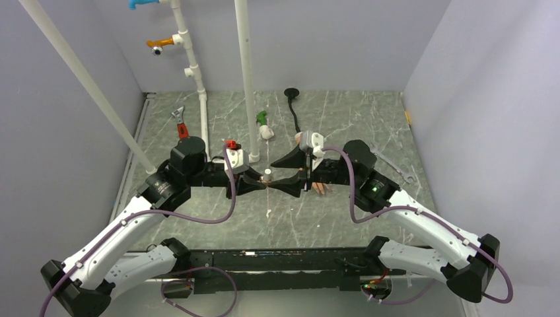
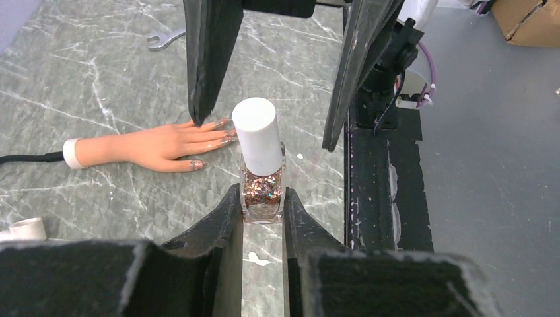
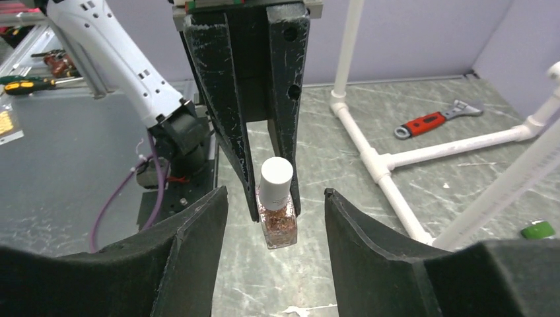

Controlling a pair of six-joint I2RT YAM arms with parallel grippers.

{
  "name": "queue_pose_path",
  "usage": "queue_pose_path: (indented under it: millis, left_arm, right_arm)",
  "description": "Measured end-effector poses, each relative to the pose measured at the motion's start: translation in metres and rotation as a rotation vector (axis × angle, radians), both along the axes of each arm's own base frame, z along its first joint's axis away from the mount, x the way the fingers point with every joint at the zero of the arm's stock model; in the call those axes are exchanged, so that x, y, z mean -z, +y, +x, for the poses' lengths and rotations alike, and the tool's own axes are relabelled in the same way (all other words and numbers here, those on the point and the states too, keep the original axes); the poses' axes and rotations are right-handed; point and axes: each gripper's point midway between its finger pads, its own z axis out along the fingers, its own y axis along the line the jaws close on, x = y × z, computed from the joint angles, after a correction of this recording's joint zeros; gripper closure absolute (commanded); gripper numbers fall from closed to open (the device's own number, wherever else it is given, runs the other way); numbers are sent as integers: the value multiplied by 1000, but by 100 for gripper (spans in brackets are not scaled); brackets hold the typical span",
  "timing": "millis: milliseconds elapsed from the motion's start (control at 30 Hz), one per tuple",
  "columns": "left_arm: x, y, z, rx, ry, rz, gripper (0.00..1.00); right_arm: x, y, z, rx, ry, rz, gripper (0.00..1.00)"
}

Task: Paint the nails
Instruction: Screw the nail polish bottle.

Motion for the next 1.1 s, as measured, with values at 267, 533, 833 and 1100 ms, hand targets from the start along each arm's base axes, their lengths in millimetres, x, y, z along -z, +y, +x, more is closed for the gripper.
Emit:
queue_pose_path:
  millis: [267, 533, 833, 1100]
  left_arm:
    - [1, -1, -2, 18, 7, -1, 100]
    - [2, -2, -2, 21, 11, 1, 100]
    - [2, -2, -2, 21, 11, 2, 100]
    - [2, -2, 0, 3, 17, 4, 100]
  right_arm:
    - [9, 7, -3, -50, 29, -17, 50]
    - [9, 12, -2, -62, 45, -5, 60]
    - [13, 15, -3, -83, 72, -11, 95]
    - [13, 15, -2, -75, 77, -10, 100]
